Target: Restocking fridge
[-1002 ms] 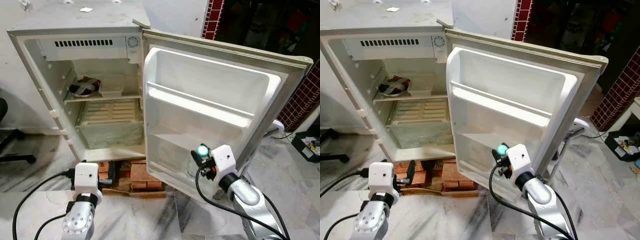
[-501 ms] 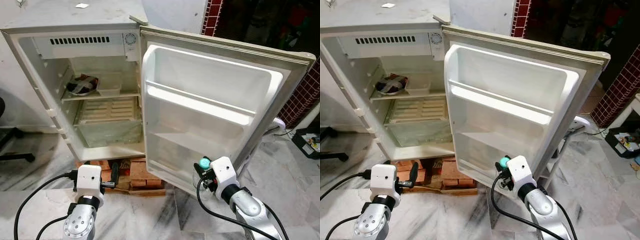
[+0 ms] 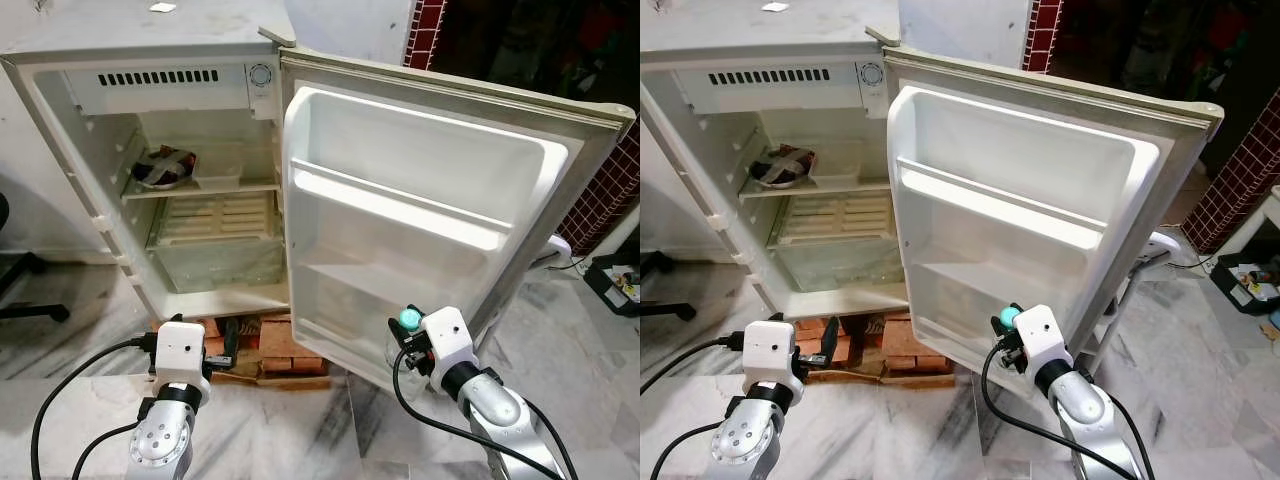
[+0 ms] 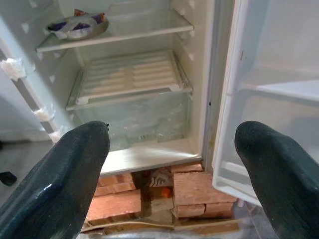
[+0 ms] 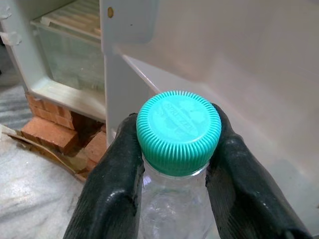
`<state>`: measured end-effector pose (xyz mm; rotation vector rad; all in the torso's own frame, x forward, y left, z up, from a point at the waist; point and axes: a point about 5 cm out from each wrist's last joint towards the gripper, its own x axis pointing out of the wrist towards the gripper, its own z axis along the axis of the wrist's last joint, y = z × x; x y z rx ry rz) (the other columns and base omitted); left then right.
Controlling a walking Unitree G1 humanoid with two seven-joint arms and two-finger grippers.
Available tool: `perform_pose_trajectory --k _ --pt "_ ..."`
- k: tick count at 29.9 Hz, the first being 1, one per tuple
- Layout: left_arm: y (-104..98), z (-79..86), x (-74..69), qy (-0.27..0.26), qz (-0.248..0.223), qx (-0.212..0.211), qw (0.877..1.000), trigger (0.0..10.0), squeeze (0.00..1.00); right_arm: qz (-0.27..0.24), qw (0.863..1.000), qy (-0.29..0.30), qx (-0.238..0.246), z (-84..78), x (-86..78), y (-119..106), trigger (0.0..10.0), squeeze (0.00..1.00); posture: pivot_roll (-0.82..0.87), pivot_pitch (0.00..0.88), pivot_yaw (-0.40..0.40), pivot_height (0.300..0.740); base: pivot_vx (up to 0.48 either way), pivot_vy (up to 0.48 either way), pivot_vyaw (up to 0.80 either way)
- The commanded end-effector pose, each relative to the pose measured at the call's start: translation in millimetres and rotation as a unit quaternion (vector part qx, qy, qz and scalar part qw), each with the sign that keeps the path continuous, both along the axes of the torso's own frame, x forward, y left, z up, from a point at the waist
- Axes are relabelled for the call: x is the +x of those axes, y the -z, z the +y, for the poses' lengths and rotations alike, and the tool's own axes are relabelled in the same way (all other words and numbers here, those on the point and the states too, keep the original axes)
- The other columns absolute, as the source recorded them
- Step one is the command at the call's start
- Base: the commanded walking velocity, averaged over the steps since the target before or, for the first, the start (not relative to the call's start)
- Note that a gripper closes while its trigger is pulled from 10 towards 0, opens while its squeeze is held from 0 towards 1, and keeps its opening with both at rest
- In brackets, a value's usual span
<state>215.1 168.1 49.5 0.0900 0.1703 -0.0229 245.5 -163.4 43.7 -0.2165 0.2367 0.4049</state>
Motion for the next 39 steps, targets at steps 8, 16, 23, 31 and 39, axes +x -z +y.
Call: perform_pose_trajectory --k 8,16,23,31,39 --pt "0 -1.9 3.0 0.003 0.004 0.005 1.000 10.0 0.00 -0.011 1.000 -0.005 0.002 0.2 3.5 -3 10.0 0.00 0.01 0.034 -0.010 0.631 0.000 0.000 0.00" --pt "0 -2.6 4.5 -0.001 0.001 0.009 1.000 10.0 0.00 -0.013 1.000 -0.005 0.001 1.9 5.8 -2 10.0 0.00 0.02 0.029 -0.012 0.631 0.000 0.000 0.00" --pt "-1 -3.3 5.8 0.005 0.000 0.001 1.000 10.0 0.00 -0.023 1.000 -0.007 0.004 4.4 10.5 -5 10.0 0.00 0.02 0.023 -0.011 0.631 0.000 0.000 0.00" --pt "-3 -3.6 9.9 0.009 -0.007 -0.003 1.000 10.0 0.00 -0.039 0.999 -0.005 0.007 4.9 14.3 -9 10.0 0.00 0.02 0.026 -0.013 0.631 0.000 0.000 0.00" --pt "-2 -3.6 11.1 0.011 -0.005 -0.005 1.000 10.0 0.00 -0.056 0.998 -0.010 0.010 7.8 16.7 -15 10.0 0.00 0.02 0.027 -0.011 0.631 0.091 0.000 0.00"
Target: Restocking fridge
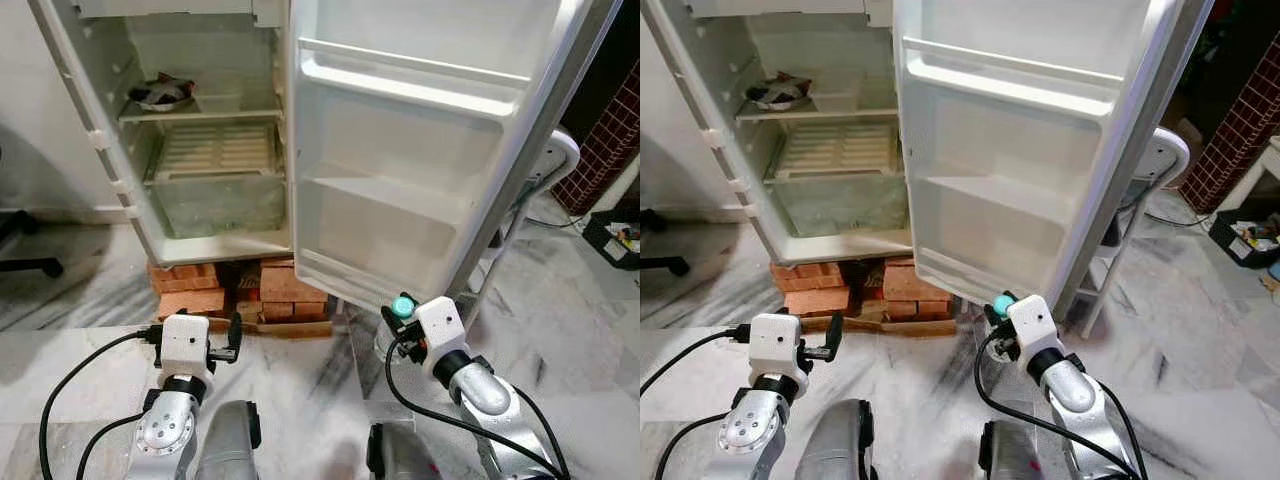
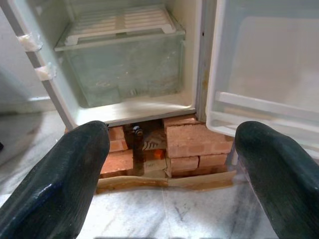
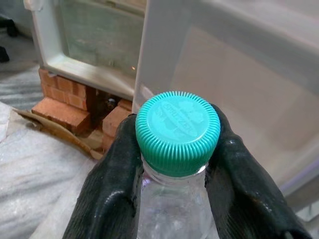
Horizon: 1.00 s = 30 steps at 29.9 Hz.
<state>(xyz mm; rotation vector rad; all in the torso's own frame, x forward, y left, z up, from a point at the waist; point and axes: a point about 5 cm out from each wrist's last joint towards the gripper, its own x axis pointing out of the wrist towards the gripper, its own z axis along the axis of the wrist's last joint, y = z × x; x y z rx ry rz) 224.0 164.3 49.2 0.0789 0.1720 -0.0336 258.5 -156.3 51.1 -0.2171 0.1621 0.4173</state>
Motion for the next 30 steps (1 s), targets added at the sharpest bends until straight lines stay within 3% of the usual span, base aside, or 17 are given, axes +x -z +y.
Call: perform_pose_trajectory --k 1,30 --pt "-2.6 0.2 2.3 0.006 -0.006 0.001 1.000 10.0 0.00 -0.022 1.000 -0.001 0.003 1.1 3.7 -7.9 10.0 0.00 0.02 0.027 -0.010 0.631 0.247 0.000 0.00" --pt "-1.6 -1.9 4.5 0.012 -0.005 0.001 1.000 10.0 0.00 -0.048 0.999 -0.008 0.009 4.9 7.1 -14.6 10.0 0.00 0.02 0.019 -0.009 0.631 0.261 0.000 0.00"
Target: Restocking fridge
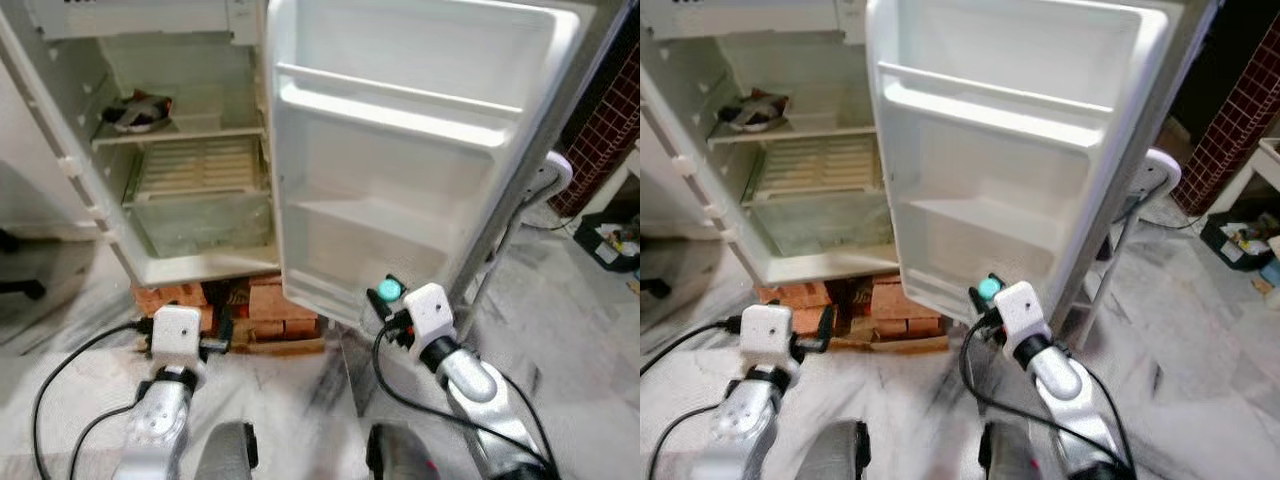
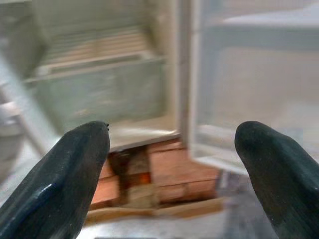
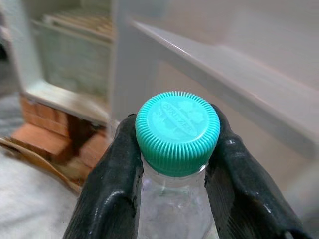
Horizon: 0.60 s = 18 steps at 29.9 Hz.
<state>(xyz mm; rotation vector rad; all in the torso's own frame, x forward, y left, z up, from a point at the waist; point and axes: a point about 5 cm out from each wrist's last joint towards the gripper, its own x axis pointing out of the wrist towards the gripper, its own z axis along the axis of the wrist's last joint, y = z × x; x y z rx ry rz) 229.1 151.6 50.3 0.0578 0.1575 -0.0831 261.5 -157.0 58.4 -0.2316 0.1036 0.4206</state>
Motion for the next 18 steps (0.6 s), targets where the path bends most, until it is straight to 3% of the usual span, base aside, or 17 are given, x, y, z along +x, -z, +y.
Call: perform_pose_trajectory --k 1,18 --pt "-0.6 10.7 -0.4 -0.012 0.001 0.013 1.000 10.0 0.00 -0.019 1.000 -0.003 0.010 5.8 4.2 -7.4 10.0 0.00 0.01 0.019 -0.008 0.631 0.262 0.000 0.00" --pt "-0.3 9.5 1.3 -0.010 0.000 0.012 1.000 10.0 0.00 -0.018 1.000 -0.004 0.009 5.5 4.3 -7.0 10.0 0.00 0.01 0.020 -0.010 0.631 0.261 0.000 0.00"
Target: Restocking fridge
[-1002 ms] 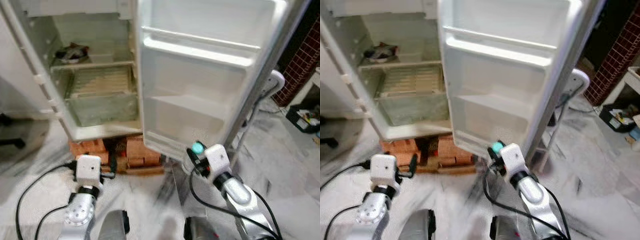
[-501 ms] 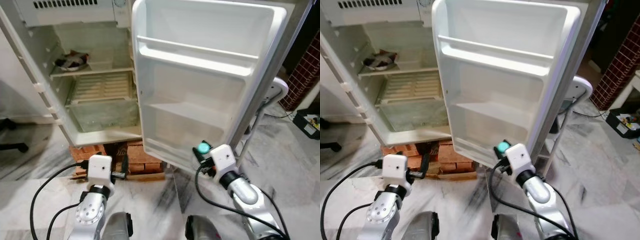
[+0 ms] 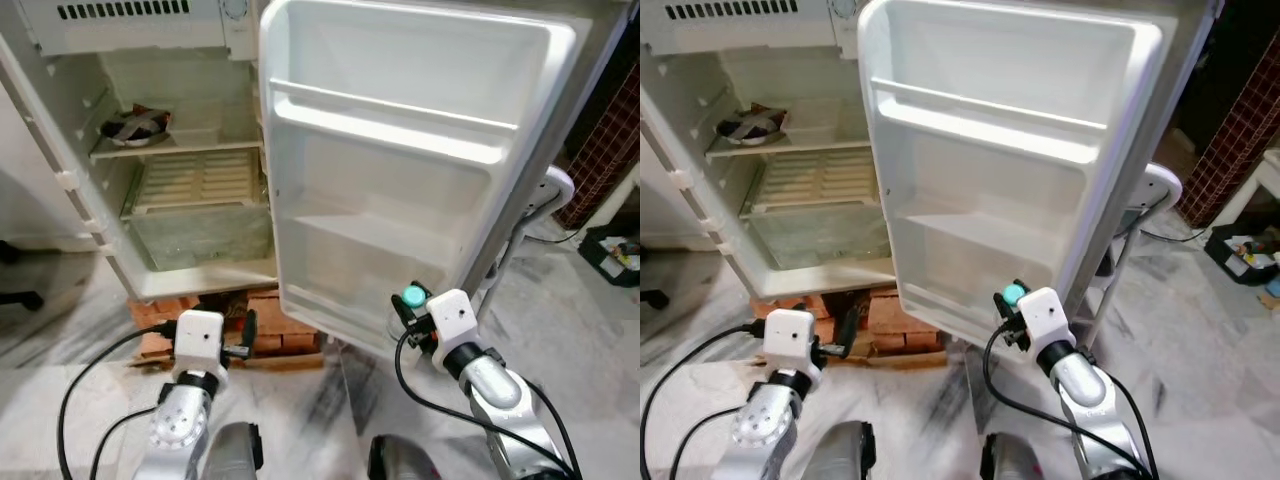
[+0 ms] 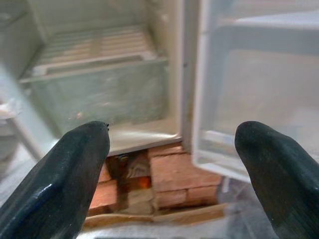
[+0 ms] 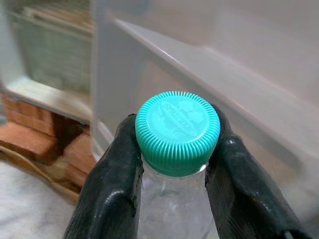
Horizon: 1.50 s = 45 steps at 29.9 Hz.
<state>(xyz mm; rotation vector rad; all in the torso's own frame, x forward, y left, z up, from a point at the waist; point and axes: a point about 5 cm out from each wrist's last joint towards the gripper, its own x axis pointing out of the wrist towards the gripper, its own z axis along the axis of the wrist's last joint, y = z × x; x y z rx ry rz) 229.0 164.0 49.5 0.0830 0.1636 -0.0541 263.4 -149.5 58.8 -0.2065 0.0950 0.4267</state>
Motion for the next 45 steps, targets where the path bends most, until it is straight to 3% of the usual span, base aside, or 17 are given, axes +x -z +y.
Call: perform_pose_trajectory --k 1,17,33,45 --pt "-1.1 -2.8 1.7 0.003 -0.002 -0.002 1.000 10.0 0.00 -0.017 1.000 -0.001 -0.005 -1.9 2.4 -6.6 10.0 0.00 0.01 0.020 -0.009 0.631 0.270 0.000 0.00" --pt "-0.4 -4.3 4.0 0.004 -0.002 -0.003 1.000 10.0 0.00 -0.018 1.000 0.000 -0.006 -2.7 3.5 -6.6 10.0 0.00 0.01 0.015 -0.010 0.631 0.274 0.000 0.00" --pt "-1.6 -4.8 5.1 0.005 -0.006 -0.002 1.000 10.0 0.00 -0.016 1.000 0.005 -0.003 -2.8 3.5 -5.2 10.0 0.00 0.01 0.014 -0.006 0.631 0.000 0.000 0.00" --pt "-1.8 -4.2 3.8 0.004 -0.004 0.002 1.000 10.0 0.00 -0.016 1.000 0.005 -0.001 -2.1 2.6 -5.0 10.0 0.00 0.02 0.018 -0.005 0.571 0.000 0.000 0.00"
